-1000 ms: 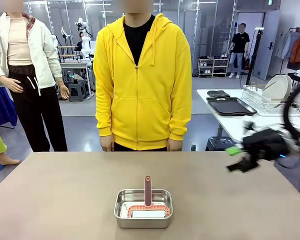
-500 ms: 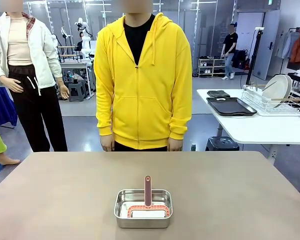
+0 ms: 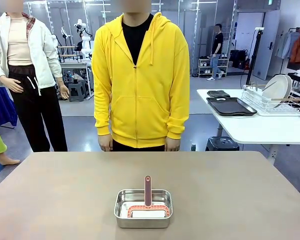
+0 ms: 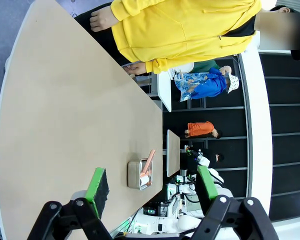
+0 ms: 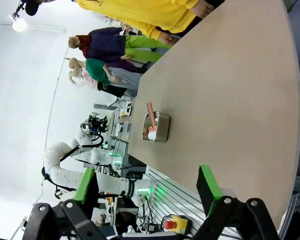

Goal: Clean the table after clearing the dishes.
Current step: Place the Lint Roller back on top of the Airtight Container.

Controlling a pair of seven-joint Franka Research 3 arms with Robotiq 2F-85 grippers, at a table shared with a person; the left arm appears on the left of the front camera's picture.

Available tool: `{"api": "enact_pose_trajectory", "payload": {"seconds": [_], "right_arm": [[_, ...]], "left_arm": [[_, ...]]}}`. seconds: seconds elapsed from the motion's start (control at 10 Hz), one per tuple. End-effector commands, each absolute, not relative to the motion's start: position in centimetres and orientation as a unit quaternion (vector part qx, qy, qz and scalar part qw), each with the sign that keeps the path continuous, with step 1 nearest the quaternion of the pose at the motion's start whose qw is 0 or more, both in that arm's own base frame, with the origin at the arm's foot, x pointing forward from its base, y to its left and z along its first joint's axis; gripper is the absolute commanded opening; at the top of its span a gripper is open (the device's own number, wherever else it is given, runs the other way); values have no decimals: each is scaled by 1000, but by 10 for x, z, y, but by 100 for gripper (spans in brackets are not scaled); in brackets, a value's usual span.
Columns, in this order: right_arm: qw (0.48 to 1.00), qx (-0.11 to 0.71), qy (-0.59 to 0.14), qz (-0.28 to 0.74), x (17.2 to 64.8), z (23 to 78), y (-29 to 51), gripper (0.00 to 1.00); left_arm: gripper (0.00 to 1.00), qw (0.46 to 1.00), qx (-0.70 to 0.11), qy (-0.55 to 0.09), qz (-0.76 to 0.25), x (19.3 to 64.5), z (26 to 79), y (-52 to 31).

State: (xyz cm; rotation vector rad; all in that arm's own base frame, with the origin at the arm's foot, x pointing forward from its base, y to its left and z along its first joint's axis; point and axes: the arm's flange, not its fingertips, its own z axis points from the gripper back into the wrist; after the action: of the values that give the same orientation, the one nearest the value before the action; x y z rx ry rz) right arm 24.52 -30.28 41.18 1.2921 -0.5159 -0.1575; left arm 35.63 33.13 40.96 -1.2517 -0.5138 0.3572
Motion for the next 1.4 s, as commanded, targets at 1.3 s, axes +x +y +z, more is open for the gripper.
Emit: {"api": "enact_pose_trajectory", "payload": {"seconds": [1.3], "right_arm": [[759, 606, -229, -59, 257, 407, -288, 100]], "left_arm": [[89, 757, -583, -244, 165, 355, 412, 332]]}}
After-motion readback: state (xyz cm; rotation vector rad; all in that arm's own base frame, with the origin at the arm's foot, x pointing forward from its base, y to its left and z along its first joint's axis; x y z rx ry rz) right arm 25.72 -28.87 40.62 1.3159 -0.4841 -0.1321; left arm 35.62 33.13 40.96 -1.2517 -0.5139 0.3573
